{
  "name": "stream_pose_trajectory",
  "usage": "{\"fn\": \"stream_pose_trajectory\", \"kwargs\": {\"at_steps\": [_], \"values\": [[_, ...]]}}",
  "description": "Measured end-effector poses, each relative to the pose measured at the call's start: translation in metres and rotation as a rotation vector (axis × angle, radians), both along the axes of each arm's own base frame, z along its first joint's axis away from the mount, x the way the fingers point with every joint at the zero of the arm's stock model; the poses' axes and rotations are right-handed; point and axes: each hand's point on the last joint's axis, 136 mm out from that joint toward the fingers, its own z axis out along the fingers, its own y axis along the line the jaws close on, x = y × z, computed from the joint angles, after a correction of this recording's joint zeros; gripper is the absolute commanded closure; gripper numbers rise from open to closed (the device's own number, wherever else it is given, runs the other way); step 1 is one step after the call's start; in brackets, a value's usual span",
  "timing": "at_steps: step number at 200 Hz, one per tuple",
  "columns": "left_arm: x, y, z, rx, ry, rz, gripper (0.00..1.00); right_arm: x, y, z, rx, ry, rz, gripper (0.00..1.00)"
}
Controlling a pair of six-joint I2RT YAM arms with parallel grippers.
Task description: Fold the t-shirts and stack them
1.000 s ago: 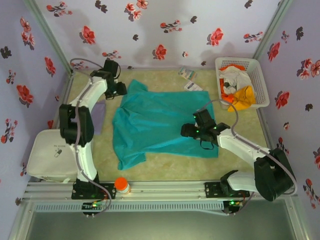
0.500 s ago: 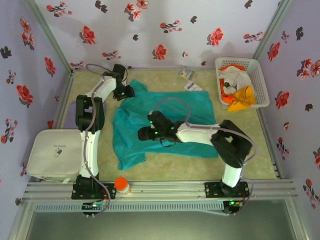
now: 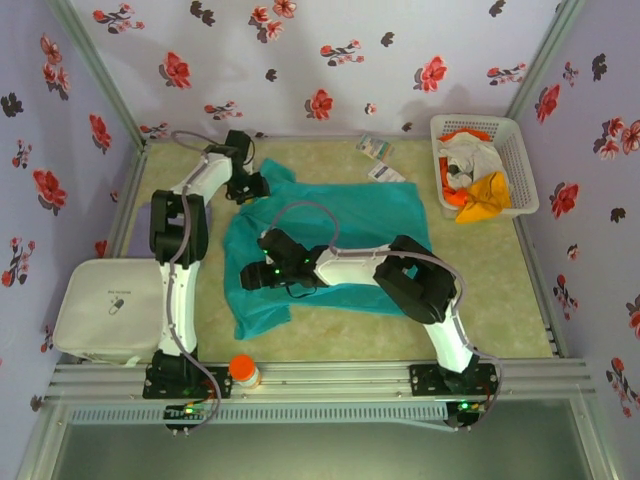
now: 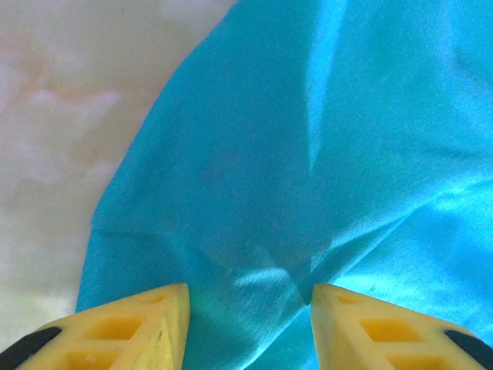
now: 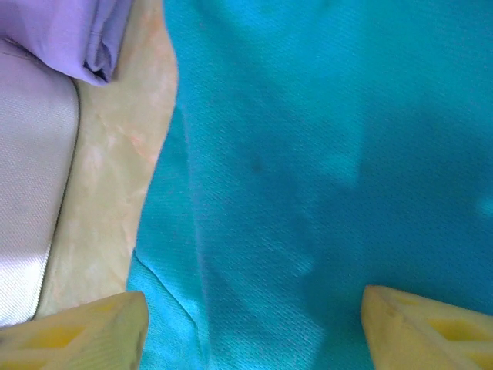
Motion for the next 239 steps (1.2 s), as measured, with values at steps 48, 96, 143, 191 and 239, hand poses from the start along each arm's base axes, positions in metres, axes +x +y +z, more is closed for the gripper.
{"fn": "stream_pose_trajectory", "kwargs": {"at_steps": [48, 96, 143, 191, 239], "values": [[0.036, 0.007, -0.004, -0.019, -0.028, 0.054, 0.54, -0.017, 0.002, -0.004, -0.019, 0.012, 0.037, 0.28], [0.067, 0.035, -0.004, -0.008, -0.062, 0.124, 0.53, -0.025, -0.012, -0.006, -0.041, 0.016, 0.038, 0.28], [0.082, 0.046, 0.003, 0.006, -0.101, 0.149, 0.44, -0.024, -0.012, -0.006, -0.044, 0.012, 0.034, 0.28], [0.089, 0.046, 0.032, 0.000, -0.161, 0.132, 0.42, -0.021, -0.012, -0.005, -0.046, 0.005, 0.014, 0.24], [0.028, 0.047, 0.077, 0.003, -0.130, 0.115, 0.41, -0.011, -0.015, -0.002, -0.078, -0.034, -0.015, 0.18]]}}
